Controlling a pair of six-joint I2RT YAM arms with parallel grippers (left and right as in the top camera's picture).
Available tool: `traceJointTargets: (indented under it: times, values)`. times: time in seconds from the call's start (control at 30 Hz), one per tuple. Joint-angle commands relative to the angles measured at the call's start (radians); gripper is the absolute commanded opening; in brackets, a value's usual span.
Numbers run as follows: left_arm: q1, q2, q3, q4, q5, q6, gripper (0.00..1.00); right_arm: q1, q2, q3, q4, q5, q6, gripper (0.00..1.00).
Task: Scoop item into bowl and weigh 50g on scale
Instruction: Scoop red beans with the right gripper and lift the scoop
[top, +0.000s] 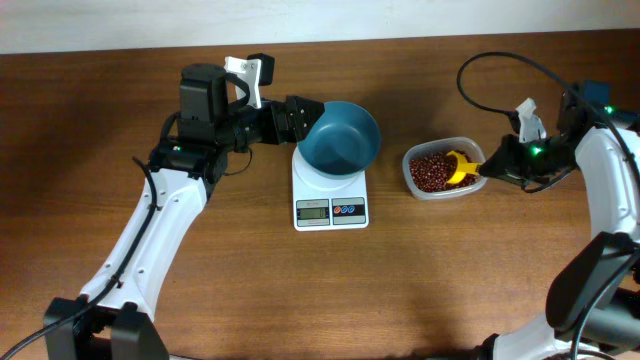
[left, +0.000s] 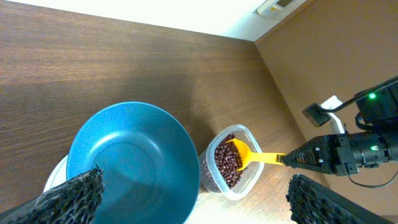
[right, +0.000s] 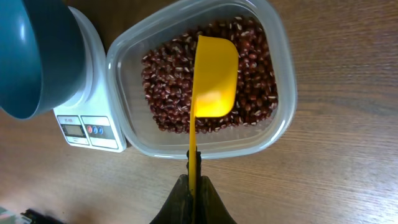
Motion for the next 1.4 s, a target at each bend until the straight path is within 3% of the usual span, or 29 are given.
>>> traceJointTargets:
  times: [0.0, 0.63, 1.37]
  values:
    - [0.003, -0.021, 0.019, 0.002, 0.0, 0.02, 0.99, -0.002, 0.031, 0.008, -0.001, -0.031, -0.035, 0.04]
    - [0.004, -0.021, 0.019, 0.002, -0.008, 0.021, 0.99, -0.125, 0.069, 0.008, -0.036, -0.232, -0.095, 0.04]
    - [0.041, -0.021, 0.019, -0.01, -0.007, 0.066, 0.99, -0.146, 0.069, 0.008, -0.072, -0.53, -0.202, 0.04]
